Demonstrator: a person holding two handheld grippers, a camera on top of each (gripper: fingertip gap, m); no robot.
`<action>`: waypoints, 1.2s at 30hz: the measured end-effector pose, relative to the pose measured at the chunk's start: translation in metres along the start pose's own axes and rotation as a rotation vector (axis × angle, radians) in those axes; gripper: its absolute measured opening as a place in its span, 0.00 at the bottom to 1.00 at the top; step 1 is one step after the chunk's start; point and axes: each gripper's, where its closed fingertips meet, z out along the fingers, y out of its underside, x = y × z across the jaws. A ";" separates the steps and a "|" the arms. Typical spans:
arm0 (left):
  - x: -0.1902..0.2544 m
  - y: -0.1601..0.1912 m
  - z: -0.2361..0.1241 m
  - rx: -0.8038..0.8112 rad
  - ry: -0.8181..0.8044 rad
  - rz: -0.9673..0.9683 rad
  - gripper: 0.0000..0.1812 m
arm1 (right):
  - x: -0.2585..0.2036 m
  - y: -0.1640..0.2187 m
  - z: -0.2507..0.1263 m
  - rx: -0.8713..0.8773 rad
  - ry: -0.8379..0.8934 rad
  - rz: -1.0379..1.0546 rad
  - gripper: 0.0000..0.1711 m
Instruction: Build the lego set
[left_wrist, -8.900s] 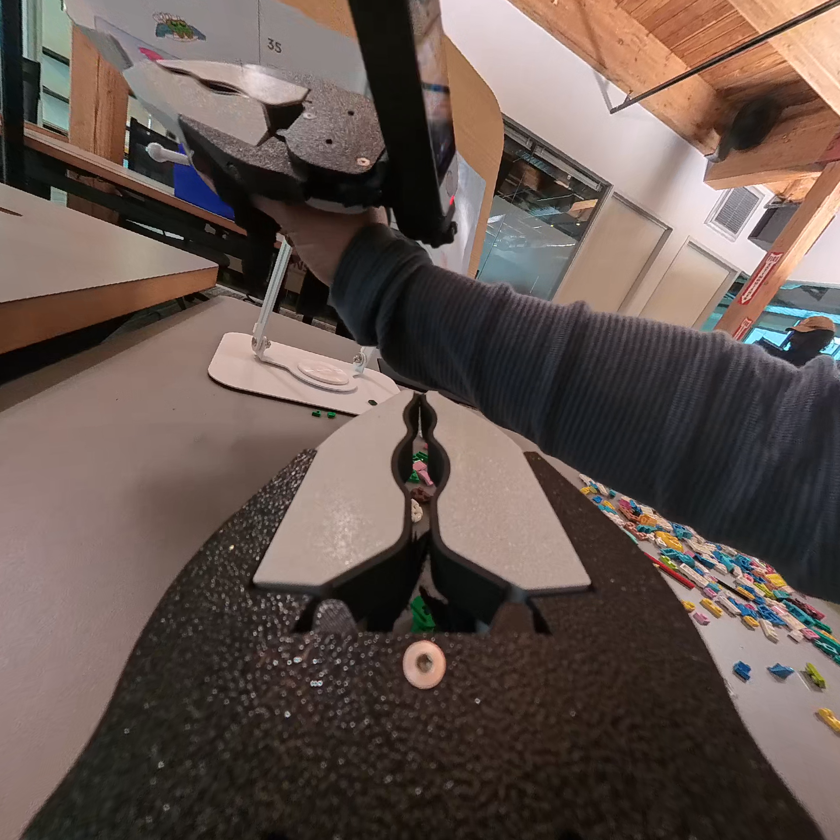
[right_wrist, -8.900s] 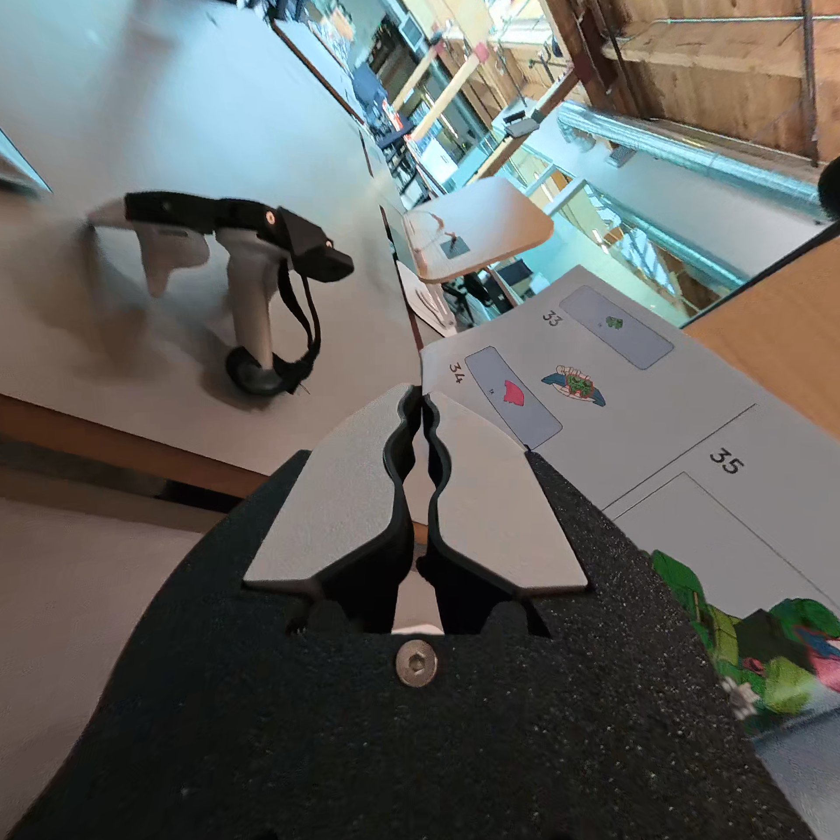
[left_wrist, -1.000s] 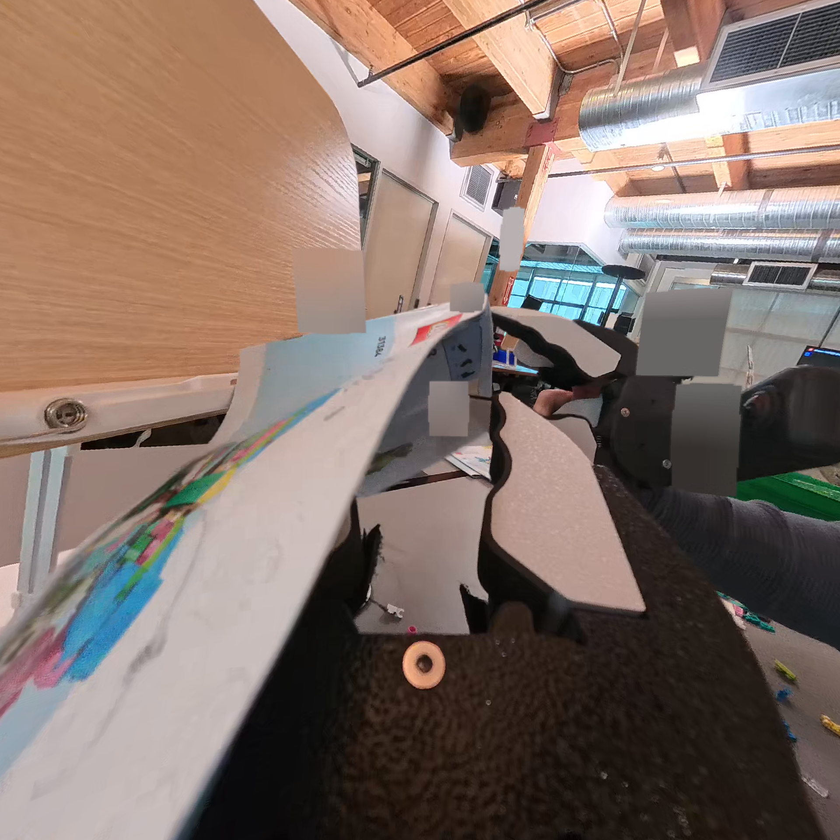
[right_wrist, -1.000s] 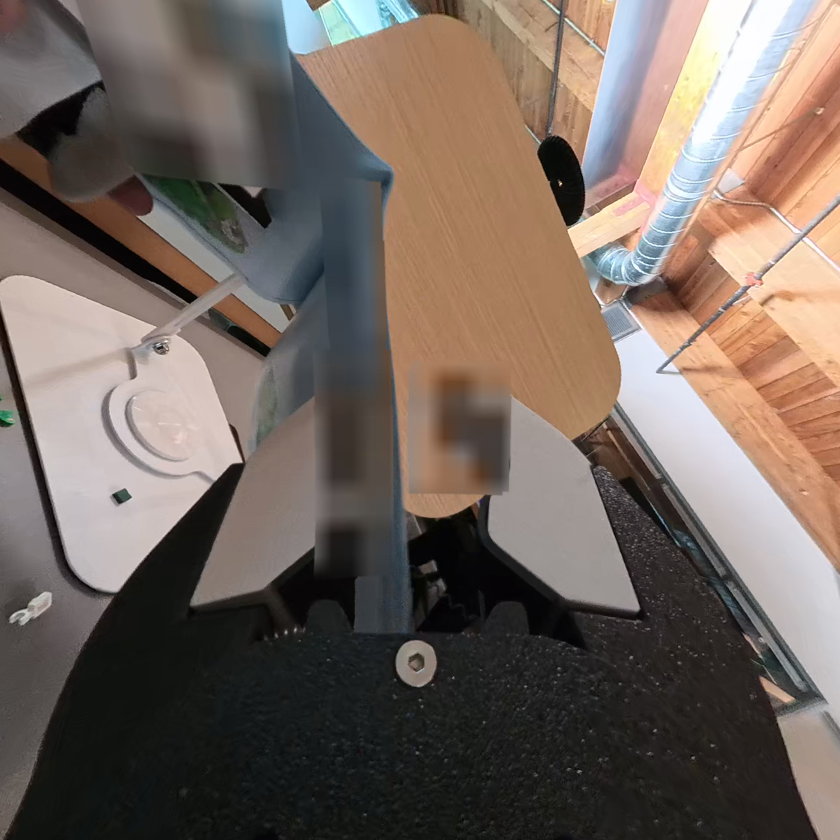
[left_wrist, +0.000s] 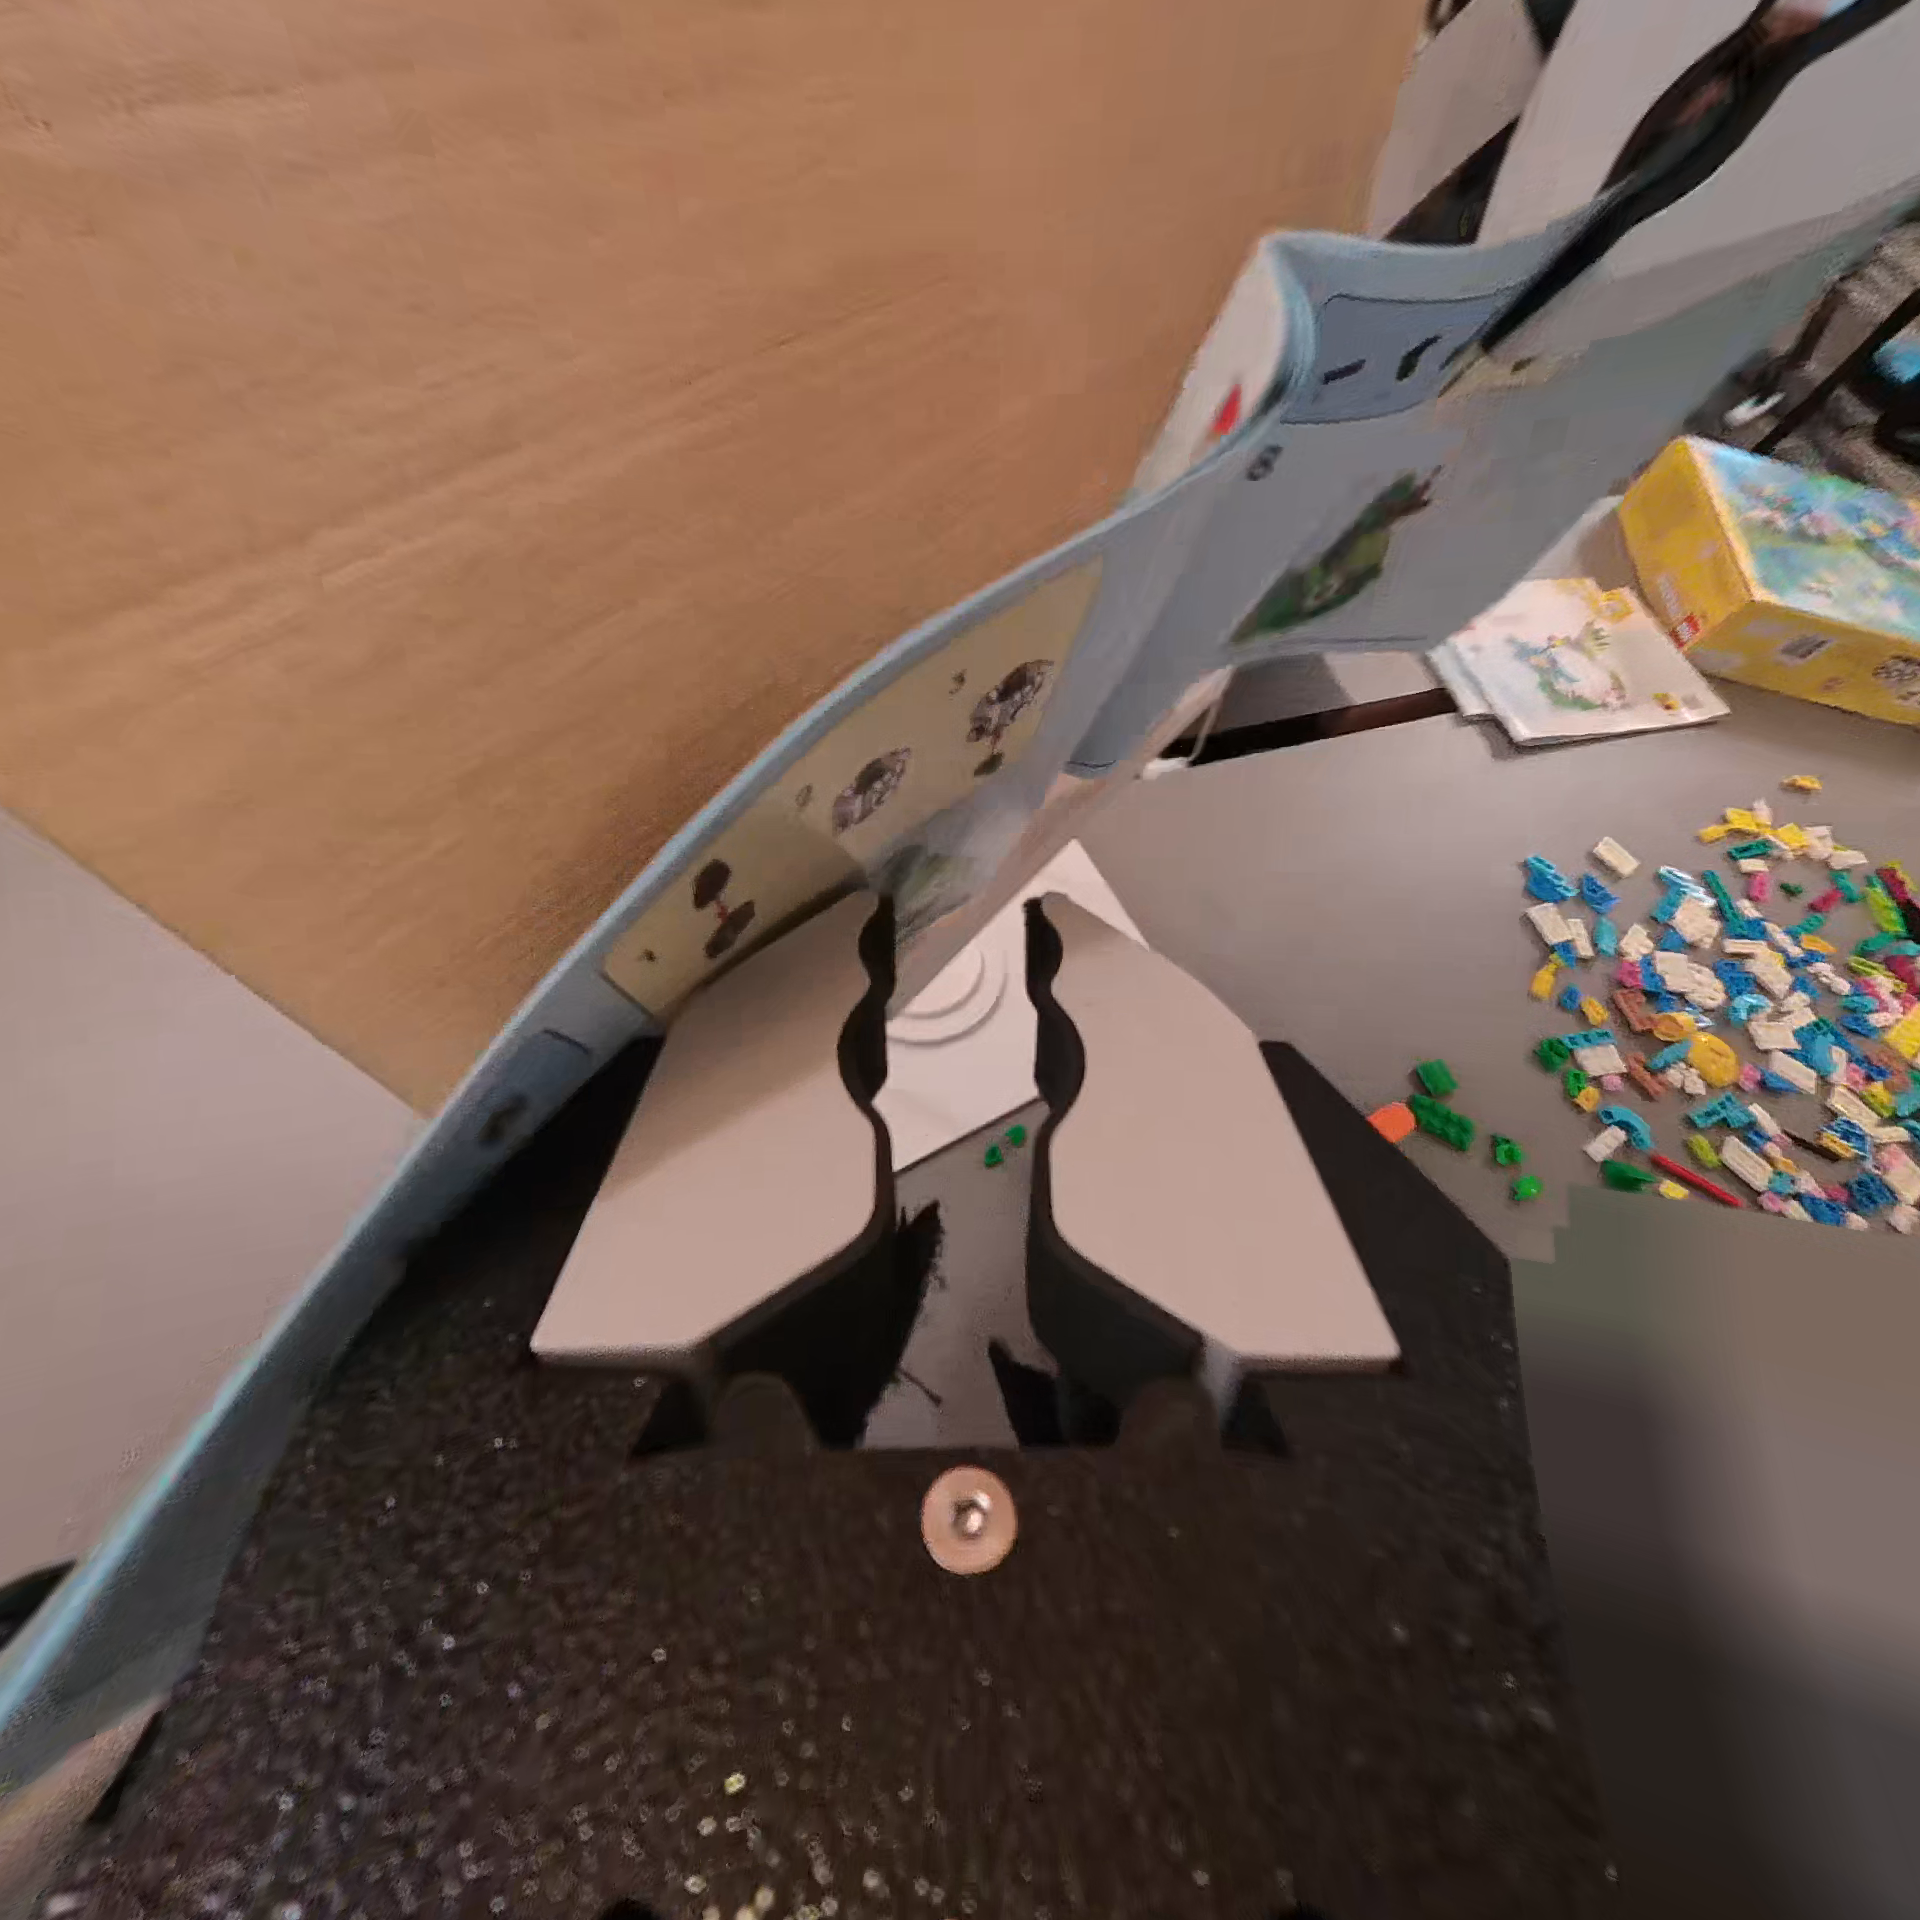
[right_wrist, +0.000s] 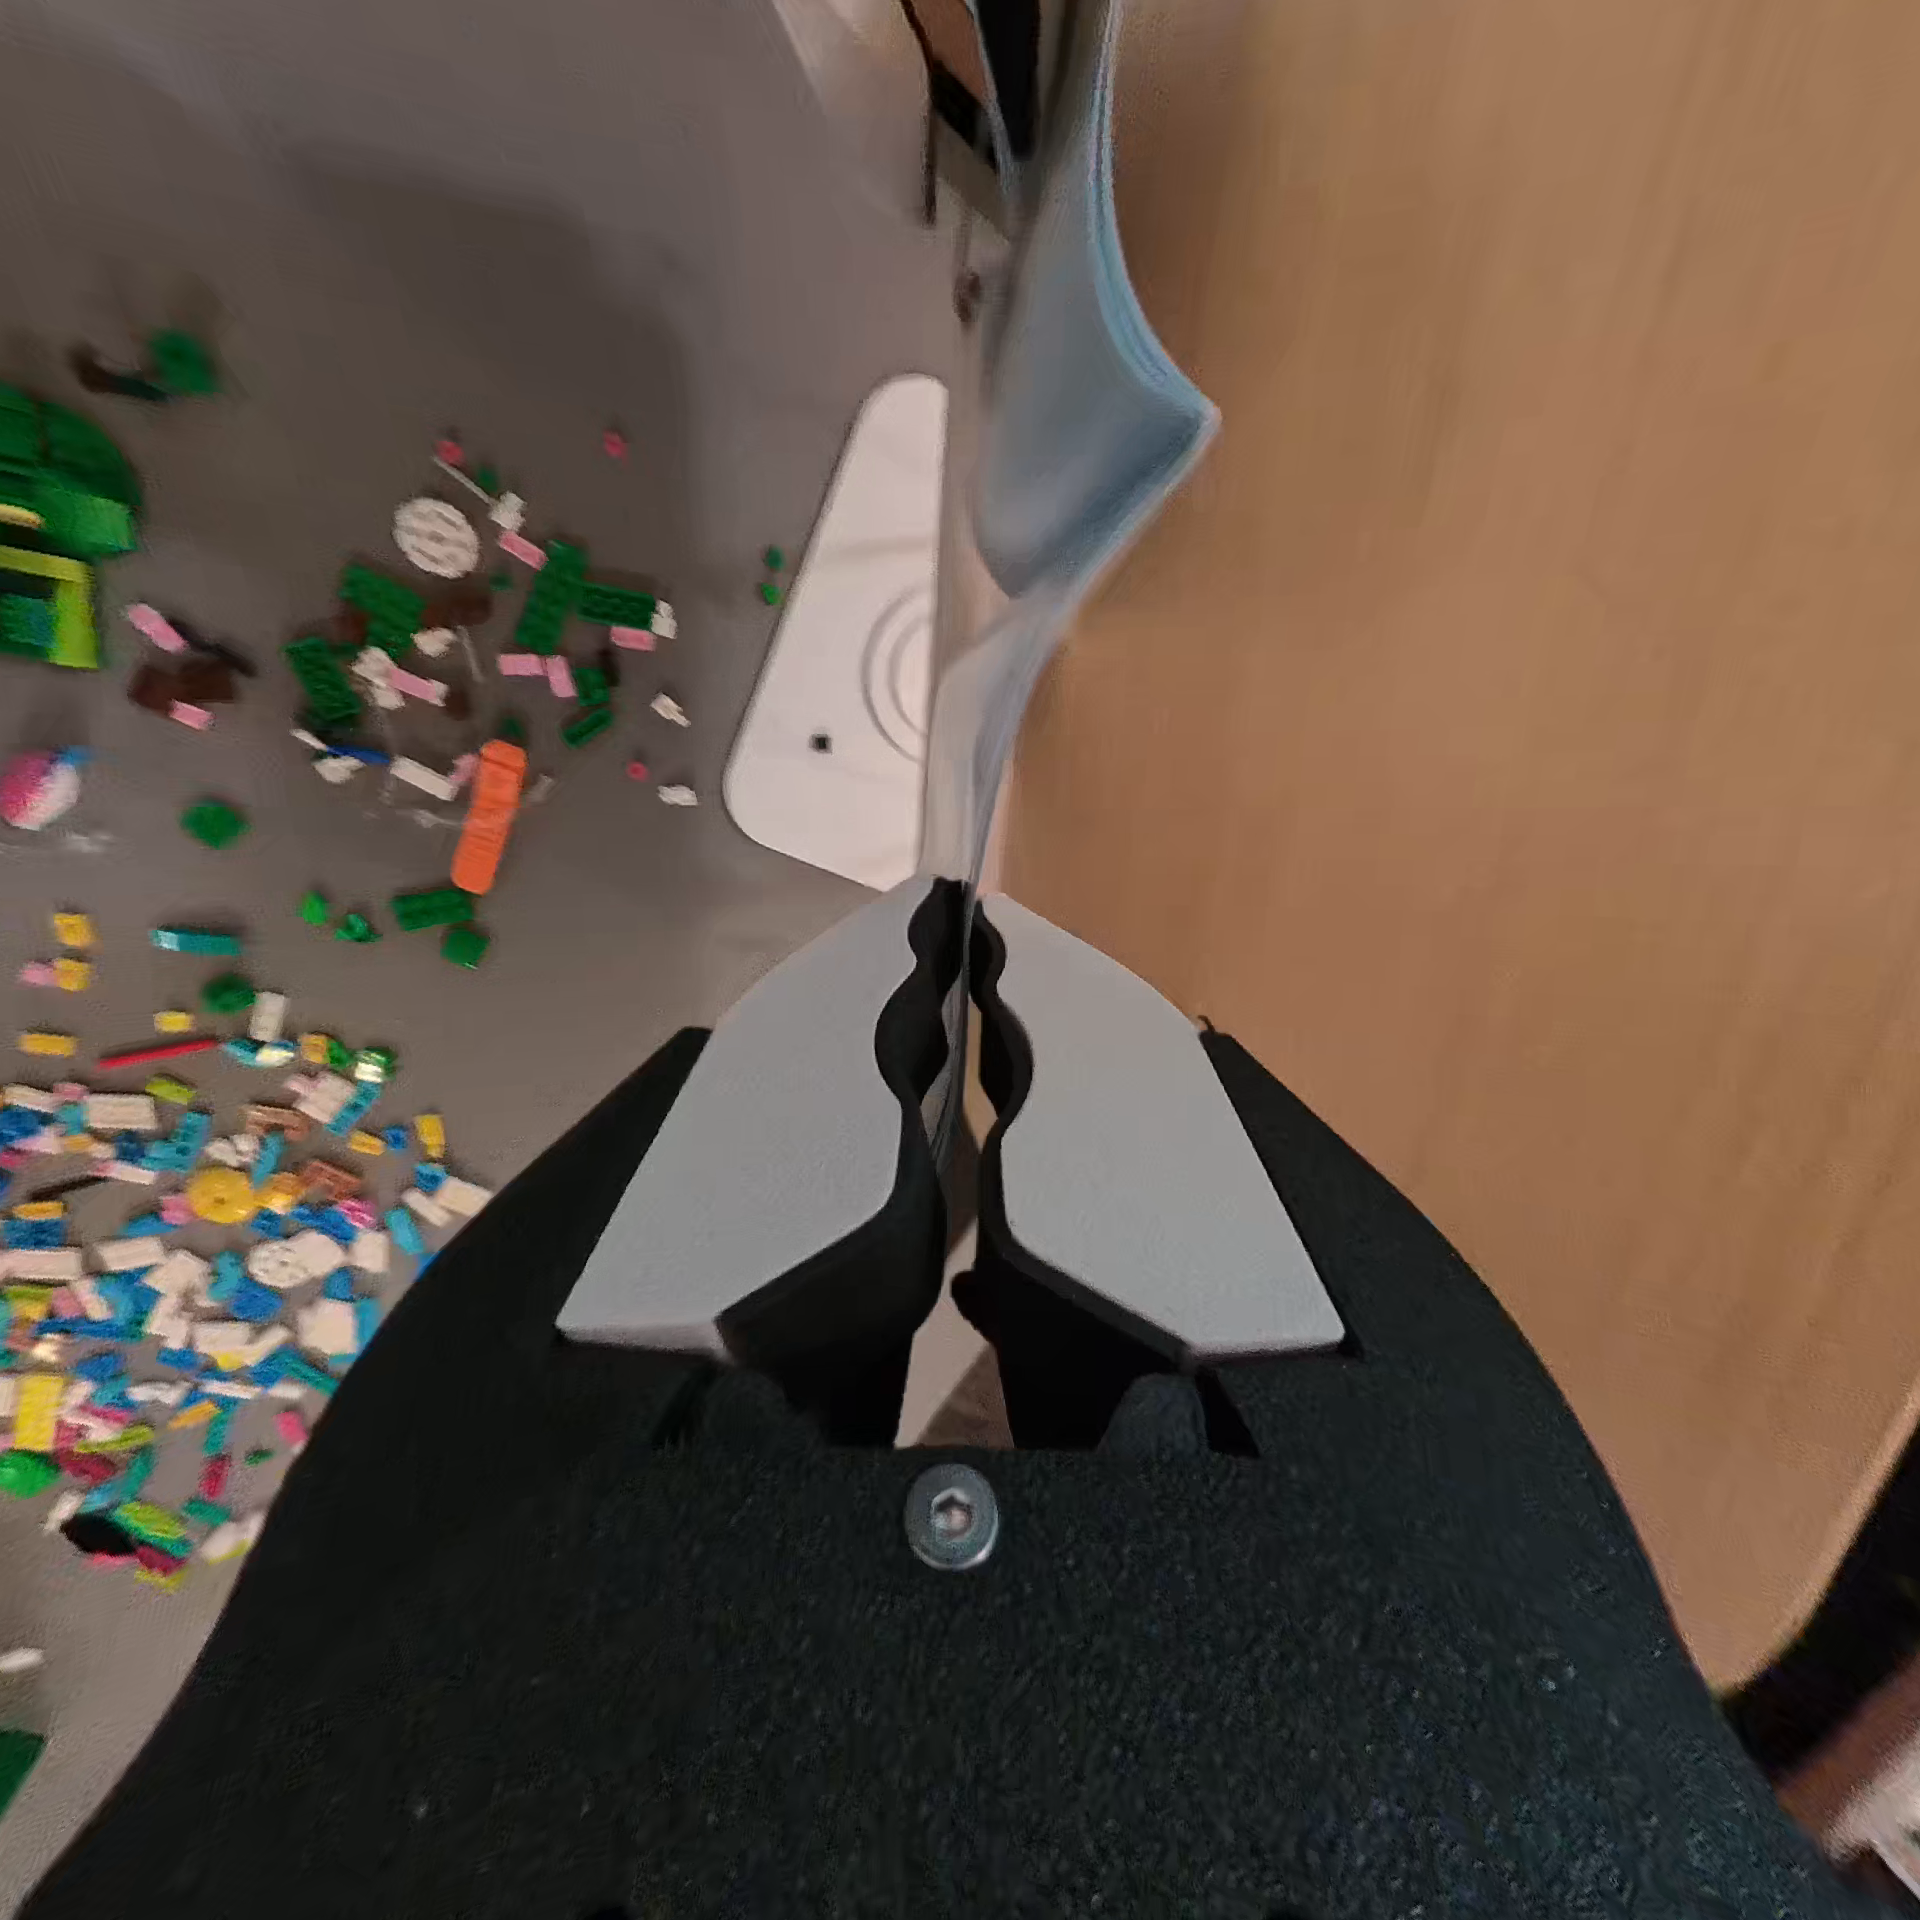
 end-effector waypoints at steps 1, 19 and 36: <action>-0.005 -0.001 0.002 -0.026 -0.020 -0.001 0.12 | 0.009 0.005 0.001 -0.033 0.026 -0.006 0.01; -0.009 -0.002 0.028 0.184 -0.322 0.151 0.16 | 0.030 0.095 -0.023 0.025 0.992 0.265 0.19; 0.109 0.022 0.079 0.358 -0.859 1.300 0.45 | -0.164 0.111 -0.040 0.815 0.941 0.832 0.23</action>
